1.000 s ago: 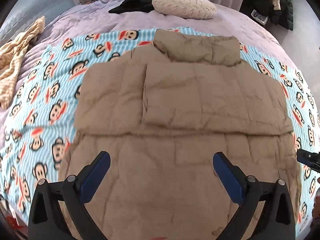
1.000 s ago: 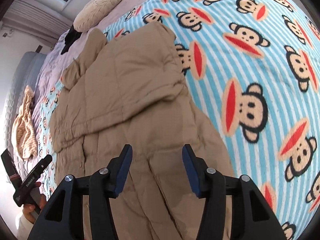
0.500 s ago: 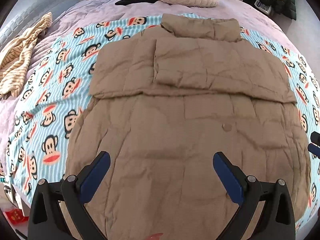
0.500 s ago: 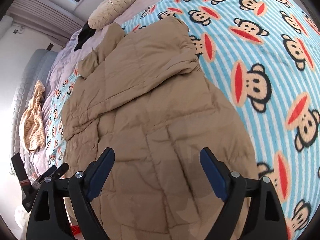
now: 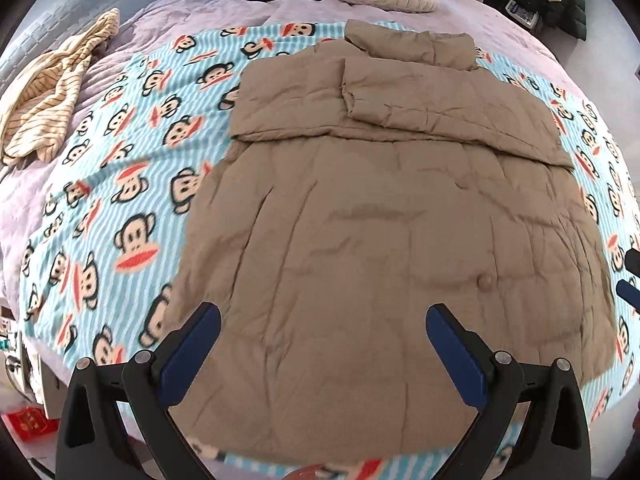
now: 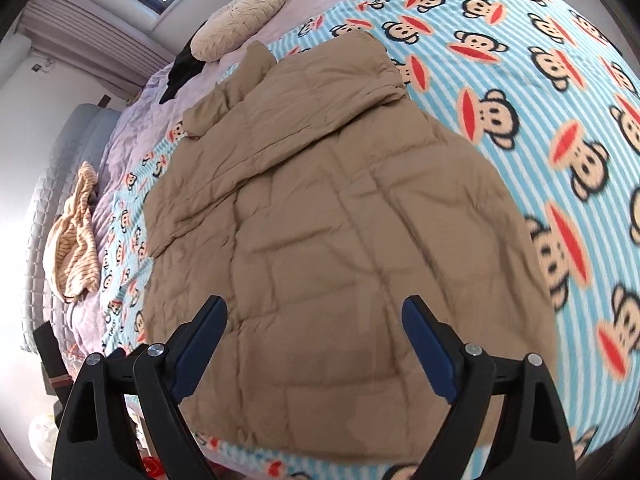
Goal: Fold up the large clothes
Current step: 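Press and straighten the folded jacket edges with both tools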
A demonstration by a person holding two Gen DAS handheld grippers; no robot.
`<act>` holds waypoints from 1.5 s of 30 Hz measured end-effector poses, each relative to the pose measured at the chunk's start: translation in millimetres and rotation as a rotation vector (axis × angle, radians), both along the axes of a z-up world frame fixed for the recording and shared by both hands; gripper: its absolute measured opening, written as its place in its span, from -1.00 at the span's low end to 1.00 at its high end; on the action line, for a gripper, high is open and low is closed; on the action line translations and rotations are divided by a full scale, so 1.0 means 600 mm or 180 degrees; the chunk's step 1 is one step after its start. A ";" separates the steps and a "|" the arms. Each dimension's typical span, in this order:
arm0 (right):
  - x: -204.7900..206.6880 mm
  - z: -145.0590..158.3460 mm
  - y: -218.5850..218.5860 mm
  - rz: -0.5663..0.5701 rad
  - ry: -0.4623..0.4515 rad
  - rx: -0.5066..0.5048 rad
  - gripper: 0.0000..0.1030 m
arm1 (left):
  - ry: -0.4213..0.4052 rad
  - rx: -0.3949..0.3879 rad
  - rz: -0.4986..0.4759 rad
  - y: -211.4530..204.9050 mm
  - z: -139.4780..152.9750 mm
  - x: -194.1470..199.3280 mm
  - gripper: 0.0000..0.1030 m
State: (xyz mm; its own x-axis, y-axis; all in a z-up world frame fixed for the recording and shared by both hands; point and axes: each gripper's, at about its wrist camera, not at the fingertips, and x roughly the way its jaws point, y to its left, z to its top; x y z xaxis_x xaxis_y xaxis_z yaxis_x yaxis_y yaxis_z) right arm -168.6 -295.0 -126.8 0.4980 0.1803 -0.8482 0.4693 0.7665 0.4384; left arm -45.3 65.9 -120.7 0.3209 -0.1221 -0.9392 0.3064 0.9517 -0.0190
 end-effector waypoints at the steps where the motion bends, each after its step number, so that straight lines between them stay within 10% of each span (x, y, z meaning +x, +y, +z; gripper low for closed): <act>1: -0.009 0.005 0.008 -0.0025 -0.0022 0.0004 0.77 | 0.0004 -0.0013 -0.0006 0.009 0.004 -0.008 1.00; 17: -0.132 0.020 0.053 -0.0510 0.0049 0.0149 0.77 | 0.0258 -0.0008 0.0266 0.155 0.005 -0.091 1.00; 36: -0.198 -0.100 -0.048 -0.0838 0.0524 0.1273 0.77 | 0.1161 -0.1395 0.0988 0.188 -0.100 -0.116 1.00; 45: -0.226 -0.144 -0.060 -0.1026 0.0531 0.1620 0.77 | 0.1318 -0.1432 0.1048 0.184 -0.155 -0.100 1.00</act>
